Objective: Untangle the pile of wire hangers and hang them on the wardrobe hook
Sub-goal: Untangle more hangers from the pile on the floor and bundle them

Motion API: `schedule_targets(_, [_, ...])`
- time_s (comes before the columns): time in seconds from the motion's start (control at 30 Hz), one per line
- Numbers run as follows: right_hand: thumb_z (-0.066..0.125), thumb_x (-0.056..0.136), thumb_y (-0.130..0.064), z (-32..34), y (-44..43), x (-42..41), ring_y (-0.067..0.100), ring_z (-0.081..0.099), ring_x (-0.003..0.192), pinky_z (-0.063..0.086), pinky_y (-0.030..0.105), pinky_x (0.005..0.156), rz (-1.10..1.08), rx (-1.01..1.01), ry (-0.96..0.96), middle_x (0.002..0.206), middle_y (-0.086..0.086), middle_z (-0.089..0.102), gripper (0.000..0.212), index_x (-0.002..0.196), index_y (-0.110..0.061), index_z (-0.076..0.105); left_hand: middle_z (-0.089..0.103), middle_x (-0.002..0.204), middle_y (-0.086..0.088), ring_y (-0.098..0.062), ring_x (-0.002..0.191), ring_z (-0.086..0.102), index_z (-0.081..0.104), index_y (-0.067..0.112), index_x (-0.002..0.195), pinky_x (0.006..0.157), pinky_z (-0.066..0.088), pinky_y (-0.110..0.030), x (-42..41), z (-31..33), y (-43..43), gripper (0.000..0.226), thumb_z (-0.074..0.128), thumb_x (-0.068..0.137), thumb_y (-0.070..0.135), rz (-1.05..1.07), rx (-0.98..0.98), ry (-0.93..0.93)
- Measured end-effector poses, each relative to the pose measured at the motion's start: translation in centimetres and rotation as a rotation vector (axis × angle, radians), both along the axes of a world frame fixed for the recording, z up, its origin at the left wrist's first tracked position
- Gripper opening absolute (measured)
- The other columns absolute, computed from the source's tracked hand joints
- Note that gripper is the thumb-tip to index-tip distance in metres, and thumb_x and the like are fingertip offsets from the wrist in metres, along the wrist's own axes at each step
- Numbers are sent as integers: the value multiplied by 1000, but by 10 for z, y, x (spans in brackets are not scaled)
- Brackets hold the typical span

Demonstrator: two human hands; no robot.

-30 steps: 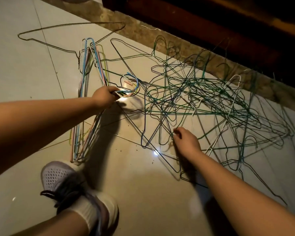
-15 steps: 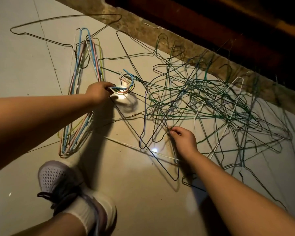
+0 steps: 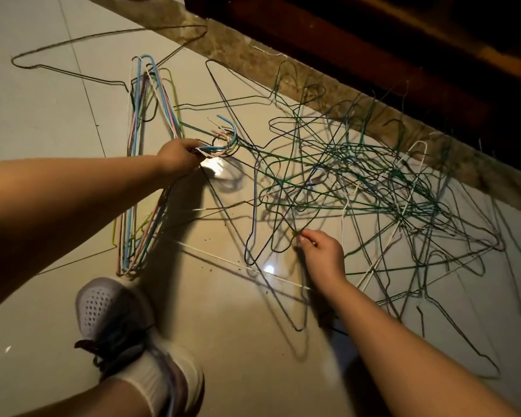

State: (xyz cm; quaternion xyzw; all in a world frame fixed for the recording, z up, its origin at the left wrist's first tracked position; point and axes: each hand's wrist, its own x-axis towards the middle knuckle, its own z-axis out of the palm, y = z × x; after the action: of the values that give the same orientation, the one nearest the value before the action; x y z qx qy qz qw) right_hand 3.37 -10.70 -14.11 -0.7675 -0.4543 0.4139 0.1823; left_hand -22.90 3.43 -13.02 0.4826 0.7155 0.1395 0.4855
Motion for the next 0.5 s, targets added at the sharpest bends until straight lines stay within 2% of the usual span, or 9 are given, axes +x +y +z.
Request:
schedule_targets(0.07, [56, 90, -9, 1, -1, 0, 27, 58, 103, 42, 28, 88, 28, 4, -15, 107, 12, 67, 21, 106, -3, 69, 53, 96, -11, -9, 60, 43, 58, 5, 122, 37, 35, -6, 3, 2, 4, 33, 49, 91, -2, 41, 11, -32])
schedule_targets(0.17, [55, 91, -10, 0, 1, -2, 26, 58, 103, 40, 24, 85, 42, -17, -40, 109, 10, 66, 22, 107, -4, 69, 52, 100, -13, -7, 62, 43, 56, 0, 121, 37, 35, -5, 8, 4, 3, 31, 45, 92, -6, 85, 27, -69])
schedule_targets(0.27, [53, 92, -11, -5, 3, -10, 23, 57, 109, 36, 18, 86, -27, -44, -23, 116, 9, 65, 25, 113, -5, 66, 53, 99, -10, -5, 61, 42, 56, 2, 122, 44, 36, -7, 8, 4, 2, 33, 44, 92, -6, 99, 71, -56])
schedule_targets(0.33, [52, 92, -10, -9, -1, -15, 22, 57, 112, 34, 16, 88, -89, -71, 23, 118, 9, 65, 27, 116, -5, 65, 54, 98, -9, -5, 61, 43, 55, 5, 123, 44, 35, -6, 8, 7, 3, 34, 42, 93, -5, 129, 87, -80])
schedule_targets(0.4, [53, 92, -9, -10, -7, -17, 23, 57, 113, 34, 16, 88, -74, -102, 46, 119, 10, 65, 27, 116, -4, 65, 56, 96, -9, -8, 57, 42, 56, 5, 123, 42, 35, -10, 8, 9, 5, 33, 44, 93, -2, 165, 91, -103])
schedule_targets(0.5, [53, 92, -9, -9, -9, -14, 23, 57, 112, 35, 17, 88, -27, -150, 42, 118, 10, 65, 27, 116, -3, 64, 58, 96, -10, -12, 58, 44, 57, 7, 123, 50, 36, -21, 6, 9, 6, 33, 48, 92, -1, 185, 84, -103])
